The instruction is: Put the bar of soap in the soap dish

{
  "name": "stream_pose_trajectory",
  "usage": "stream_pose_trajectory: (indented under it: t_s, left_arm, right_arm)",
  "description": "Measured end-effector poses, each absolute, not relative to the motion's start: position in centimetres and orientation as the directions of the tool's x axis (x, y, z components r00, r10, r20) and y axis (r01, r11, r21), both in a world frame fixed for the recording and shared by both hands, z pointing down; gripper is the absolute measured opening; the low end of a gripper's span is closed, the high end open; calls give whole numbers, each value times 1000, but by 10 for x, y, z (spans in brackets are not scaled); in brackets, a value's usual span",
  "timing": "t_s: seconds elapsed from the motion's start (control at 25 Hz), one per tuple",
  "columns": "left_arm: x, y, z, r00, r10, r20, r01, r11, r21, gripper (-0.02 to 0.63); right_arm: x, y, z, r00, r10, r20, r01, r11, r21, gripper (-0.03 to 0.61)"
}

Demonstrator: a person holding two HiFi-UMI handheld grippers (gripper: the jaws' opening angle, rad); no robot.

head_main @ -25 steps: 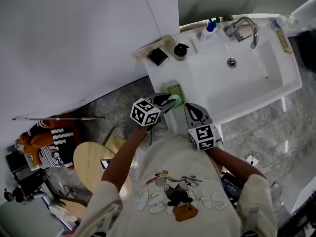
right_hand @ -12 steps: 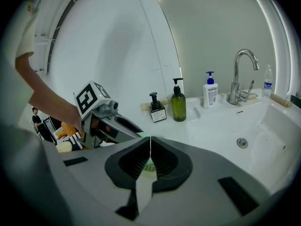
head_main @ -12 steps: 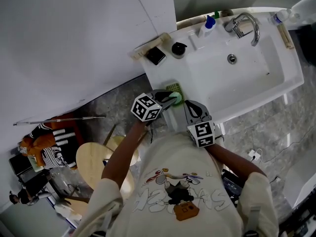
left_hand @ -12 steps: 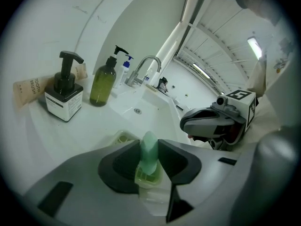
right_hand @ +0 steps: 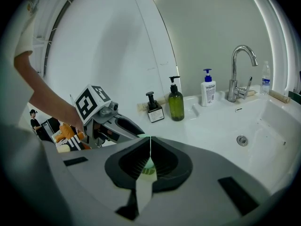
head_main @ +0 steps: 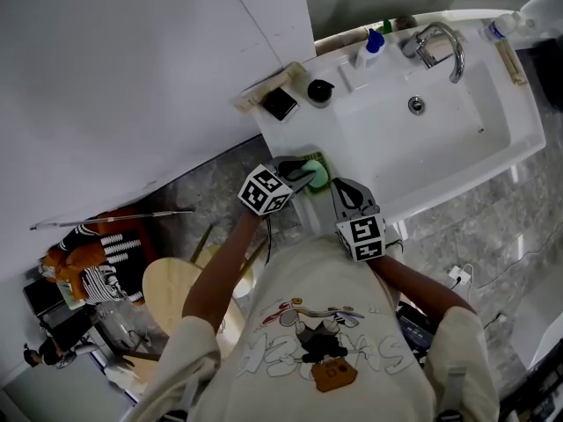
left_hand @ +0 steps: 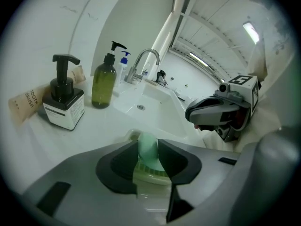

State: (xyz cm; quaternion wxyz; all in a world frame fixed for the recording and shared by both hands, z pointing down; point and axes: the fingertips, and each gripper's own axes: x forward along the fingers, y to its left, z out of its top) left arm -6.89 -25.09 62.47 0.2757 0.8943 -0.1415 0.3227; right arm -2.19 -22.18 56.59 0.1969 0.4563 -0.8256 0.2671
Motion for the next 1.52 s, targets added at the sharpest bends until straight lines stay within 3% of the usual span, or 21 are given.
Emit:
stream_pose_trajectory:
  t_s: [0.2,0.68,1.32,1.52]
  left_arm:
    - [-70,-255,629,706,-118,699,-410,-872,267,133]
    - [-73,-261,628,637,-209,742,-439,-890,126,134]
    - [-74,-255,597,629,-345,697,-538,-840,70,132]
    - [-82,-240,579,633,-427,646,-636,-762,119,90]
  right_arm:
    - [-21,-224,563,-505,-646,572,-861,421,-285,9]
    - [-16,-223,565,-505,-657,560,-862,420,-285,9]
    - [-20,-208,552,-538,-657,528,-841,461,-283,9]
    - [-17,-204,552,-520,-674,524,-850,469,-241,9]
